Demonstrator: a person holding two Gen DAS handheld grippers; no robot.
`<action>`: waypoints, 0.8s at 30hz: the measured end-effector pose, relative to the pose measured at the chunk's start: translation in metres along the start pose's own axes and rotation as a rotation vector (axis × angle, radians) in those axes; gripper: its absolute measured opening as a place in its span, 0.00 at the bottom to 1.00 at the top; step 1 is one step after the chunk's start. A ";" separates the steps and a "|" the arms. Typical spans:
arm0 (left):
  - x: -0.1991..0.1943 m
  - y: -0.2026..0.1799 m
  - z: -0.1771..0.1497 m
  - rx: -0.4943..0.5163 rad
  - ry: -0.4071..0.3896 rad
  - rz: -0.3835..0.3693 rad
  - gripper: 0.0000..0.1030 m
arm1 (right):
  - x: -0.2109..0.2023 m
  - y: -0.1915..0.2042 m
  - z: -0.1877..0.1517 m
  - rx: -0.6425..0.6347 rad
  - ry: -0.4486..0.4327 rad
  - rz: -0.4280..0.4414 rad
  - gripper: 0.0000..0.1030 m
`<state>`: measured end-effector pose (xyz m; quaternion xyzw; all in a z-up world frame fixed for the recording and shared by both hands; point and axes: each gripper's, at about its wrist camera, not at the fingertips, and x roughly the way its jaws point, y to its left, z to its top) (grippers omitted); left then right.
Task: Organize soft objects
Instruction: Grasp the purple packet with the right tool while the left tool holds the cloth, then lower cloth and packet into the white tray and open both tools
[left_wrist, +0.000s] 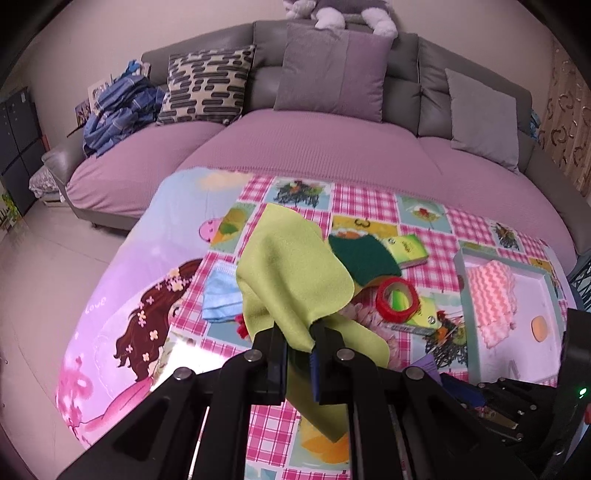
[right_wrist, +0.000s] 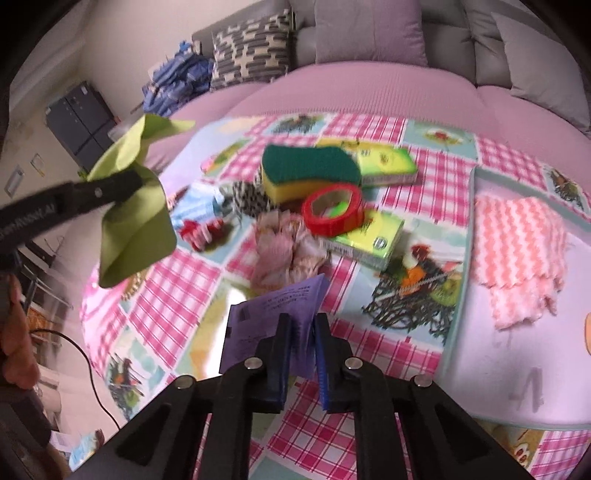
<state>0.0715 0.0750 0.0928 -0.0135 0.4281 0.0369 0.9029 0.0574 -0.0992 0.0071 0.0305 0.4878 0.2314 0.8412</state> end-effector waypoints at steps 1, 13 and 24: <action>-0.003 -0.002 0.001 0.006 -0.011 -0.002 0.09 | -0.005 -0.002 0.001 0.005 -0.012 0.004 0.13; -0.022 -0.053 0.012 0.102 -0.077 -0.040 0.09 | -0.062 -0.055 0.010 0.149 -0.175 -0.042 0.13; -0.022 -0.130 0.013 0.204 -0.097 -0.164 0.09 | -0.113 -0.144 -0.004 0.382 -0.286 -0.143 0.13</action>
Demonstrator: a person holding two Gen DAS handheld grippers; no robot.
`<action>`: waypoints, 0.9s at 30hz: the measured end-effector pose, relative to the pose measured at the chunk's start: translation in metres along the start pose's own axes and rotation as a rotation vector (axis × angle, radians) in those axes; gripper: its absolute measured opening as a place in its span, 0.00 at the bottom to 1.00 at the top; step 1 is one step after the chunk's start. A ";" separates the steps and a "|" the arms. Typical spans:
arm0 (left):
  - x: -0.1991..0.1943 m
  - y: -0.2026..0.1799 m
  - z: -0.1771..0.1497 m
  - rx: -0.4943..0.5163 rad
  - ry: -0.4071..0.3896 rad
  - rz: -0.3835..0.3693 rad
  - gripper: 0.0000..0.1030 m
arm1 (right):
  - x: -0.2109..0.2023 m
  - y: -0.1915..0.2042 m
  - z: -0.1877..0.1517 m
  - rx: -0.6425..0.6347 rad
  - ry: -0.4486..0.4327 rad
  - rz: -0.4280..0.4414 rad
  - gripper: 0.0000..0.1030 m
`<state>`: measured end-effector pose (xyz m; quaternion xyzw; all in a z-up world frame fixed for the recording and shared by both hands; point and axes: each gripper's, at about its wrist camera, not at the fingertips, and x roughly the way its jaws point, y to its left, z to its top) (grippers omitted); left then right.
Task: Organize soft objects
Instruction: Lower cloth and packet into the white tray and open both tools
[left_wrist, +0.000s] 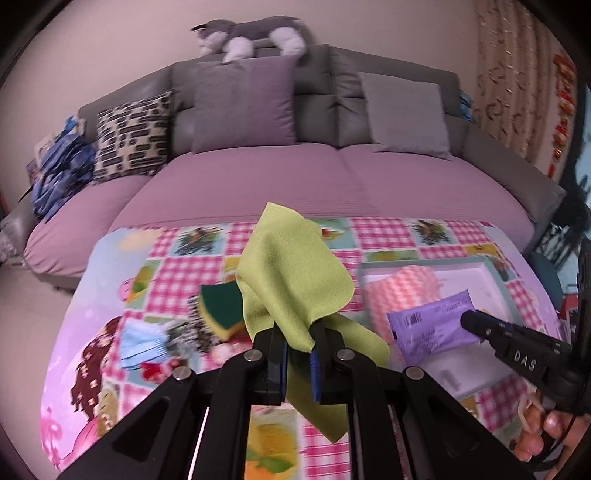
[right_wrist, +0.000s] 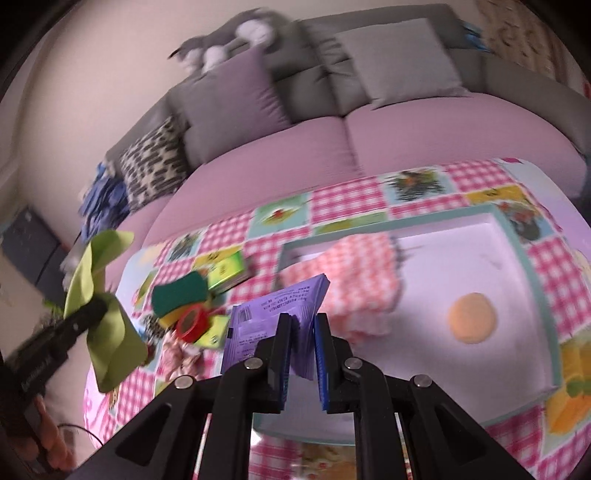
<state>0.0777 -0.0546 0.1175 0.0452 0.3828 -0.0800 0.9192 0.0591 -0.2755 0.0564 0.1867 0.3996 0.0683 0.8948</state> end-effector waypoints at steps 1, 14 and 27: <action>0.002 -0.009 0.001 0.015 -0.002 -0.012 0.09 | -0.003 -0.007 0.001 0.017 -0.008 -0.006 0.13; 0.031 -0.111 -0.006 0.190 0.080 -0.170 0.10 | -0.029 -0.106 0.003 0.207 -0.051 -0.185 0.13; 0.093 -0.155 -0.044 0.233 0.269 -0.241 0.10 | -0.010 -0.135 -0.013 0.245 0.066 -0.208 0.13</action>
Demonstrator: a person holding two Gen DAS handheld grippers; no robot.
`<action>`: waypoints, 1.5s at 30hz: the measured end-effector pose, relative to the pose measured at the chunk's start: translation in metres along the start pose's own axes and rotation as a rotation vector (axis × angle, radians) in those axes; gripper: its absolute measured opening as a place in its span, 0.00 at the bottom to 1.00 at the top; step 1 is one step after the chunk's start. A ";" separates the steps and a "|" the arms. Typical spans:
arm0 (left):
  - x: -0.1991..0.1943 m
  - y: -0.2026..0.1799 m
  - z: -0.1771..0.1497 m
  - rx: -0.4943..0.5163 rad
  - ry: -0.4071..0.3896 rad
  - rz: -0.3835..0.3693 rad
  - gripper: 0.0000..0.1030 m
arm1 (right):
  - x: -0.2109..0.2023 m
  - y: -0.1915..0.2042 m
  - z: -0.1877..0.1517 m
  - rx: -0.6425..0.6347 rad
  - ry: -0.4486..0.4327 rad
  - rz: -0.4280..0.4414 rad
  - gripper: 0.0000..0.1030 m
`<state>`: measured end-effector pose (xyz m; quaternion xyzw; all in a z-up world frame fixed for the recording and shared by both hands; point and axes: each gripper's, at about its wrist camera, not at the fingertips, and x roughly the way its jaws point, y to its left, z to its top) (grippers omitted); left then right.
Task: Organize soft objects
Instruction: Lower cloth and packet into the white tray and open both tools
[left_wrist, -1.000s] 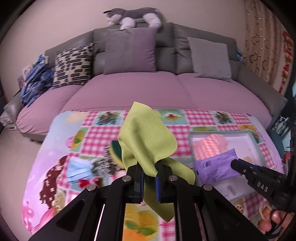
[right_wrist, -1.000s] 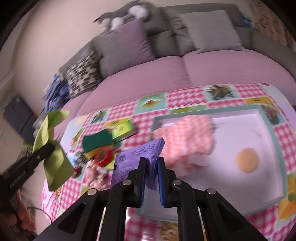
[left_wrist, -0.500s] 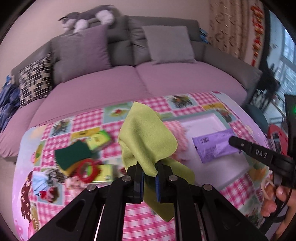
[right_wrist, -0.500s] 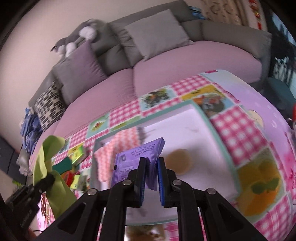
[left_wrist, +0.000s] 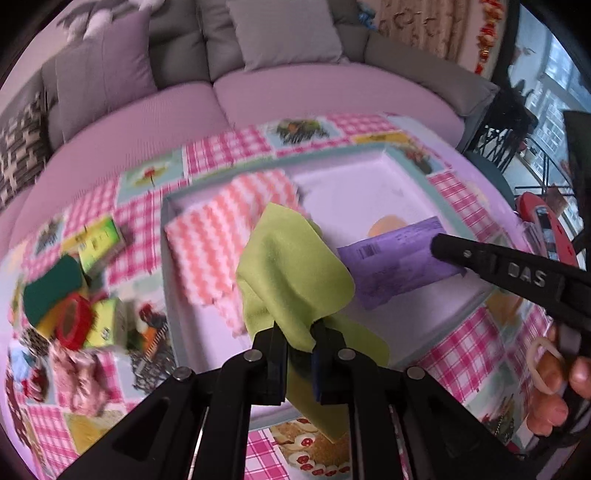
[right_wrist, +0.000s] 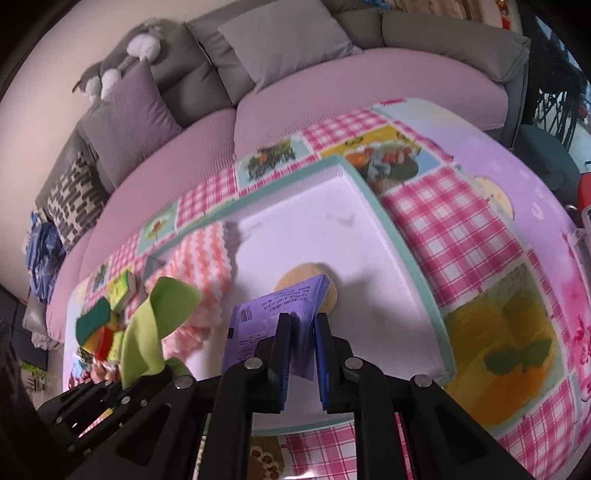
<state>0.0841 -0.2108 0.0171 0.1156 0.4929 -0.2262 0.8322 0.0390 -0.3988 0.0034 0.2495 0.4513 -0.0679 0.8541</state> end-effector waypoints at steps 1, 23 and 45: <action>0.005 0.003 -0.001 -0.016 0.007 -0.001 0.10 | 0.003 0.000 -0.001 -0.002 0.010 -0.004 0.13; 0.017 0.010 -0.003 -0.063 0.031 -0.008 0.48 | 0.015 -0.001 -0.004 -0.014 0.058 -0.038 0.24; -0.005 0.117 -0.019 -0.335 0.025 0.256 0.78 | 0.016 0.043 -0.012 -0.201 0.058 -0.096 0.75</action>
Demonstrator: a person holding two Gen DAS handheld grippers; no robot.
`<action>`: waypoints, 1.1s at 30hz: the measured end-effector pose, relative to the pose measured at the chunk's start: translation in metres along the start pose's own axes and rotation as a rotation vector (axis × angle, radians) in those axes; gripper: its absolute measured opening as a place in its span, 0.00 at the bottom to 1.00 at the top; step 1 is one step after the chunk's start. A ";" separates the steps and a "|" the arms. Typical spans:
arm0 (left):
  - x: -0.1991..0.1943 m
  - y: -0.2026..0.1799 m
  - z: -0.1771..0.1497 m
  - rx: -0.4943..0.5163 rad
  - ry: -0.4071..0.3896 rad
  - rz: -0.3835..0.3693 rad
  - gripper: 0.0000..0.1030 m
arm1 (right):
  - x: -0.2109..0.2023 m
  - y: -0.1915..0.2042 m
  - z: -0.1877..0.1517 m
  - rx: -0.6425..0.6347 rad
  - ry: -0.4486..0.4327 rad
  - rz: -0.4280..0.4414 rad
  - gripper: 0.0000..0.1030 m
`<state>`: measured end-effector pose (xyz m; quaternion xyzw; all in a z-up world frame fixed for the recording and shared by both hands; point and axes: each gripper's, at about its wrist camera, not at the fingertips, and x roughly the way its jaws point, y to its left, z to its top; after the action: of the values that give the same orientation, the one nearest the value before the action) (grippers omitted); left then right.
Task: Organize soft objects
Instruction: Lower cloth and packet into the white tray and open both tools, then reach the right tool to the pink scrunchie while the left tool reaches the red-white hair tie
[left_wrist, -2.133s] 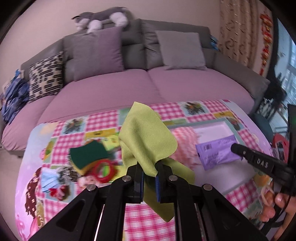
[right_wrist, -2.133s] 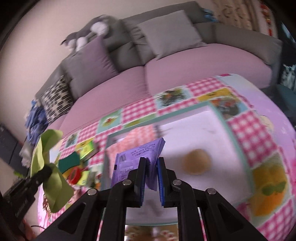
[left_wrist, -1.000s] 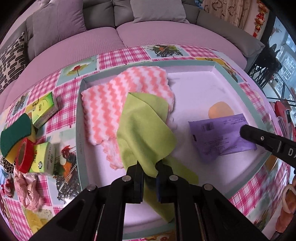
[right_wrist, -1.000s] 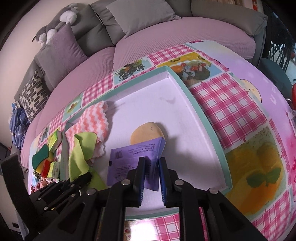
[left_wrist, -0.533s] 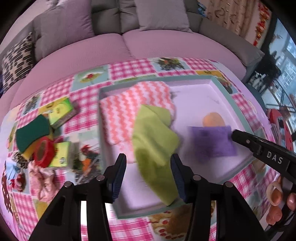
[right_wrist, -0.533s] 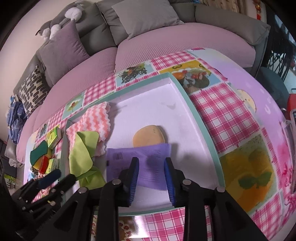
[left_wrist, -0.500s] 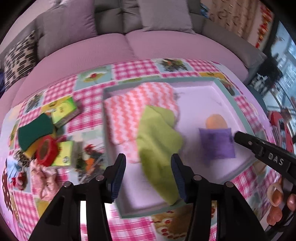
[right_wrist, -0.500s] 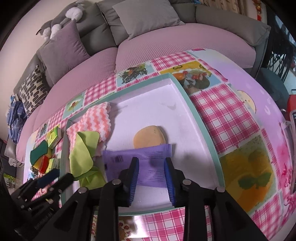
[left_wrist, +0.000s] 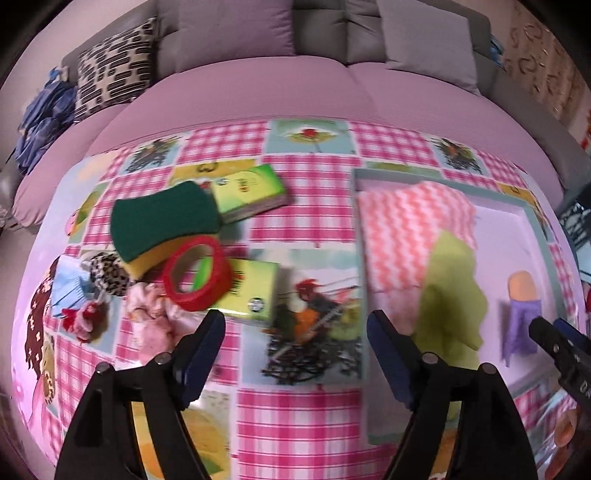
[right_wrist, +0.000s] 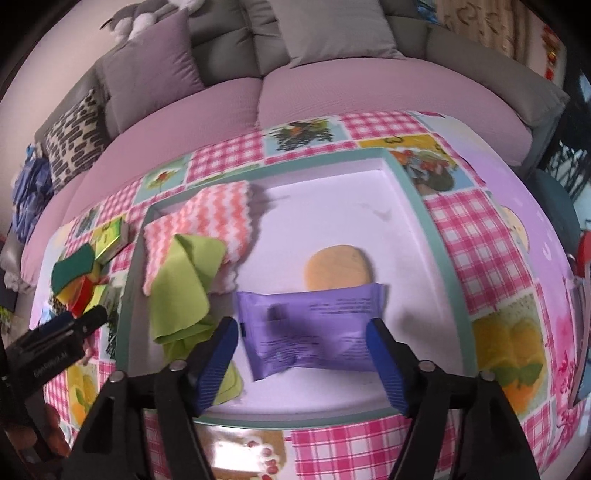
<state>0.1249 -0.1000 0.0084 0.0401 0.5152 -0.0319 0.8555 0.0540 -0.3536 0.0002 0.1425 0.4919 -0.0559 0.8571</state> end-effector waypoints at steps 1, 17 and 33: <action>0.000 0.003 0.000 -0.007 -0.003 0.008 0.79 | 0.000 0.004 0.000 -0.011 -0.001 0.002 0.78; -0.008 0.042 0.007 -0.064 -0.040 0.009 0.90 | 0.008 0.060 -0.008 -0.144 -0.011 -0.006 1.00; -0.029 0.108 0.015 -0.105 -0.176 0.017 0.90 | 0.001 0.114 -0.011 -0.191 -0.110 0.005 1.00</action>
<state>0.1350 0.0062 0.0455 -0.0033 0.4387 -0.0013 0.8986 0.0728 -0.2417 0.0158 0.0584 0.4468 -0.0143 0.8926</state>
